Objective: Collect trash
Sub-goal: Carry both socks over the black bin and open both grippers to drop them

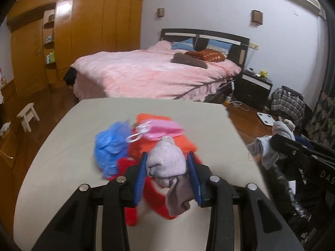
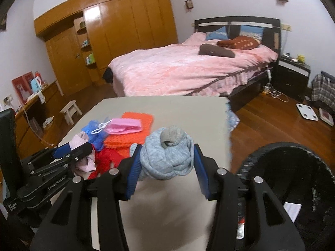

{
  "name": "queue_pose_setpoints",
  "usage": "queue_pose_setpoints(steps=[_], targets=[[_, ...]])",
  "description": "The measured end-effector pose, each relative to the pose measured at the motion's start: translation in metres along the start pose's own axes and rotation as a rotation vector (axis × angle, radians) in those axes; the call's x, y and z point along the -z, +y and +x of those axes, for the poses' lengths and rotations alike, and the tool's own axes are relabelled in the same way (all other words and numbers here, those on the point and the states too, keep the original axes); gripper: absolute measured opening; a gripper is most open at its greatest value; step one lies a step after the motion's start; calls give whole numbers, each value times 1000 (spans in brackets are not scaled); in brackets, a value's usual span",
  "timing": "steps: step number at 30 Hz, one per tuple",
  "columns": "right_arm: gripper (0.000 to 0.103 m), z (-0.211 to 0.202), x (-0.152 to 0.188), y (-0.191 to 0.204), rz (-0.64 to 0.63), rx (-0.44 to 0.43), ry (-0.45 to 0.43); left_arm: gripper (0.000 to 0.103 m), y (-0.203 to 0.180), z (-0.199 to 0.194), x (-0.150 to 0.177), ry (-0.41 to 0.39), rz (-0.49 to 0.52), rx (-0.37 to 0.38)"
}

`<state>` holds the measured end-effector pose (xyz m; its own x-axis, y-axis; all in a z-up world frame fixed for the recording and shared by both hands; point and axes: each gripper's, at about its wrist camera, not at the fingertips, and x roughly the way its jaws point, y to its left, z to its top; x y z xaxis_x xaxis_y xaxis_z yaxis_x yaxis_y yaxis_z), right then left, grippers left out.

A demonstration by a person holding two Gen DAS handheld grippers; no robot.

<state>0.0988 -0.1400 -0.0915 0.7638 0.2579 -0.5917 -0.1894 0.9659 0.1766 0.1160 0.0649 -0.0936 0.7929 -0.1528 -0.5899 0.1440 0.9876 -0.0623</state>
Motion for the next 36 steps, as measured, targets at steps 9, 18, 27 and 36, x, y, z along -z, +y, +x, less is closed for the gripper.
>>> queue_pose_setpoints(steps=[9, 18, 27, 36], targets=[[46, -40, 6, -56, 58, 88, -37, 38, -68, 3, -15, -19, 64, 104], [46, -81, 23, -115, 127, 196, -60, 38, -144, 6, -21, -20, 127, 251], [46, -108, 50, -170, 195, 324, -58, 38, -213, 16, -14, 12, 181, 383], [50, -121, 65, -202, 221, 410, -50, 45, -258, 28, -11, 39, 211, 475]])
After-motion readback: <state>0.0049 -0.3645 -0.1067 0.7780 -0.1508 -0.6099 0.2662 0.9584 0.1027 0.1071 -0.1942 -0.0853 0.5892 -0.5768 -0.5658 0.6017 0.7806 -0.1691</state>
